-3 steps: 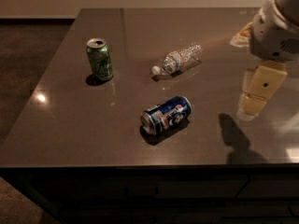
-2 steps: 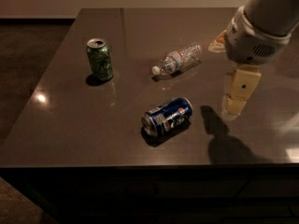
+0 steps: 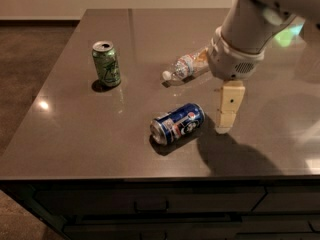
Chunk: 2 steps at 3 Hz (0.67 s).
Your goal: Place pepsi can upright
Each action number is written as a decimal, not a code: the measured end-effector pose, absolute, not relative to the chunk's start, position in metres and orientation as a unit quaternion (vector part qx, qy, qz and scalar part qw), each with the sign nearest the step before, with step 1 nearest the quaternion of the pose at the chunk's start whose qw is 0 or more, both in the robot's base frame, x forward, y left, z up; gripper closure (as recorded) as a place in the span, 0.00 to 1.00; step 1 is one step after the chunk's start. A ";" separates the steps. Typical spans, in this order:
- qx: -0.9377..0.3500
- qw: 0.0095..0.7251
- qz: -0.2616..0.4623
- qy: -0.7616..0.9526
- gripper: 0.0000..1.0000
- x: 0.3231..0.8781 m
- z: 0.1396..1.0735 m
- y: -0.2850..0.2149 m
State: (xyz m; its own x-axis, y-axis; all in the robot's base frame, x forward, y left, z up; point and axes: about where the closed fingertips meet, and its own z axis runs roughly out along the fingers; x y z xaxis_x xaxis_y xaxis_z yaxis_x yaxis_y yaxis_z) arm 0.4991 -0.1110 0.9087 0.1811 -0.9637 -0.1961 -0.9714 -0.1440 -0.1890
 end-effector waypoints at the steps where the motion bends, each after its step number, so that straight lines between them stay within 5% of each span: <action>1: -0.791 0.129 0.012 0.598 0.00 0.501 0.891 -0.096; 2: -0.821 0.114 0.006 0.560 0.00 0.501 0.877 -0.086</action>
Offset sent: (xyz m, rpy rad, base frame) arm 0.0022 0.0357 -0.0533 -0.1156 0.0014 0.3287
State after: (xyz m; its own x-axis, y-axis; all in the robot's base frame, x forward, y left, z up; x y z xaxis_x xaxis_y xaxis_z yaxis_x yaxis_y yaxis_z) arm 0.5009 -0.0860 0.8766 0.3728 -0.9176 -0.1378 -0.9205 -0.3470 -0.1795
